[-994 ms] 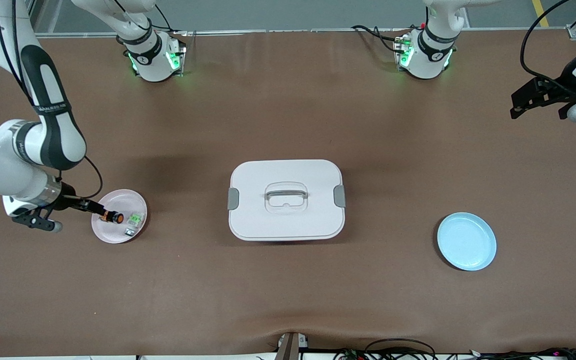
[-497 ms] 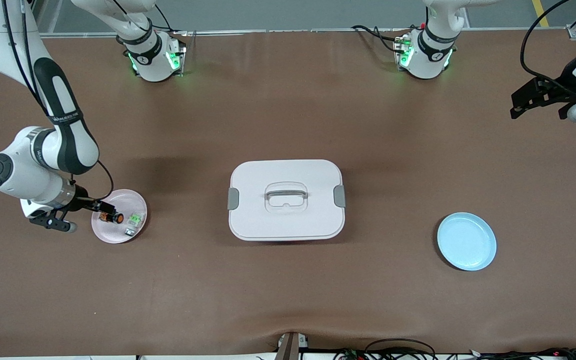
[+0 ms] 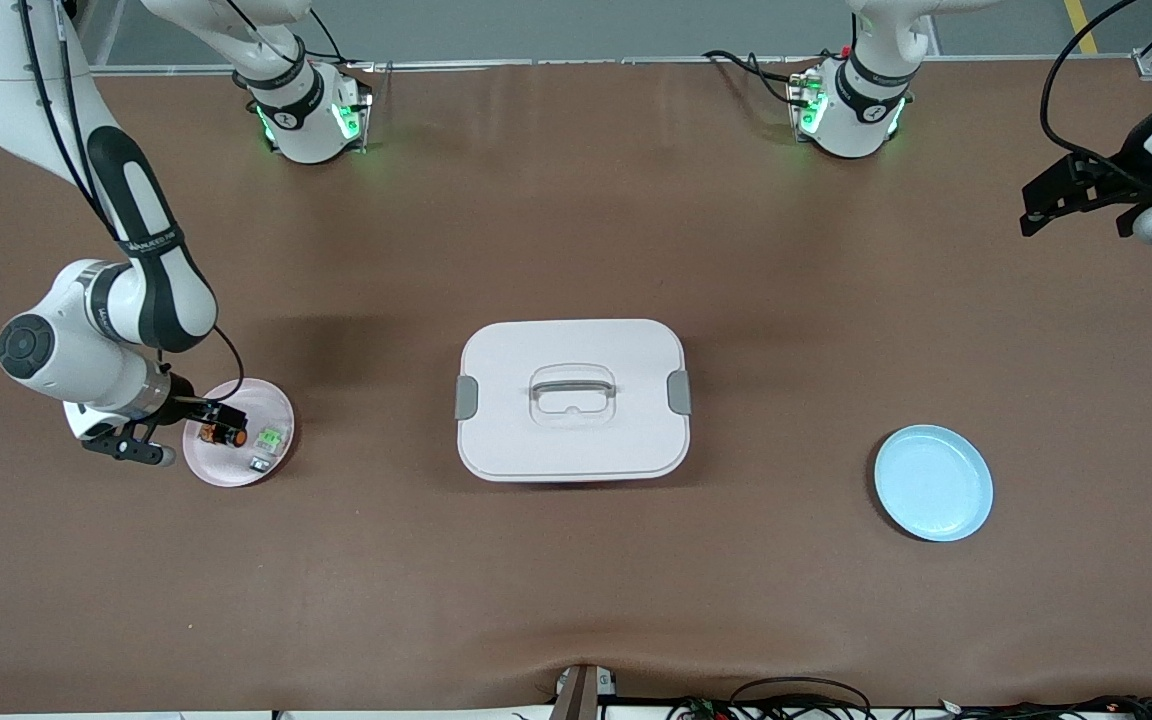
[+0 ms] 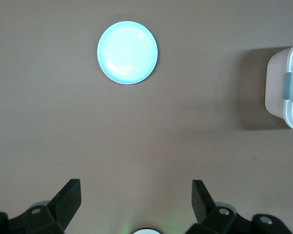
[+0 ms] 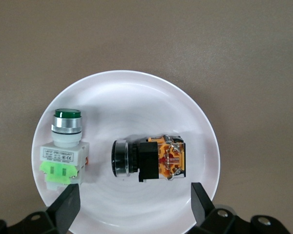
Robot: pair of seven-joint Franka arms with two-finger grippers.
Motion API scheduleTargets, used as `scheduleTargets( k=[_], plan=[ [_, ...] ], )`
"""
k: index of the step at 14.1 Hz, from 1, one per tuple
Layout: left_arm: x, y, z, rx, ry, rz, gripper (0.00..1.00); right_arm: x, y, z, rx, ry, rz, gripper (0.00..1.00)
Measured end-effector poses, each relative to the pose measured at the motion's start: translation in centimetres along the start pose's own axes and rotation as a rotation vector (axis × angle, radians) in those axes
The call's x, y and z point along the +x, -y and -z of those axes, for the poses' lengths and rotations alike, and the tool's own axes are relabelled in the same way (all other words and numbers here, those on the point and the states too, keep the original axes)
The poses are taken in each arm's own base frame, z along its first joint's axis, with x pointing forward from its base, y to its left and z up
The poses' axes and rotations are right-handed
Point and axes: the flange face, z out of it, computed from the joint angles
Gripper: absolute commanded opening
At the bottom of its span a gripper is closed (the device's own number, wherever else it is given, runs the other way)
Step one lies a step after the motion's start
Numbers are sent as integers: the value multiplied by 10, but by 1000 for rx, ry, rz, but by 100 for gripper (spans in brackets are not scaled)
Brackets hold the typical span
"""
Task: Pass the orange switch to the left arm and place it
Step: 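Lower the right gripper and close it on the black-orange switch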
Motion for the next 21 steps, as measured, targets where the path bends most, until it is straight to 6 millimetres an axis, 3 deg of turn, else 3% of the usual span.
scheduleTargets(
  k=[21],
  plan=[
    [-1,5,5,0,-6,10,100,10,-5,-27,-10,-31,30,100]
  ],
)
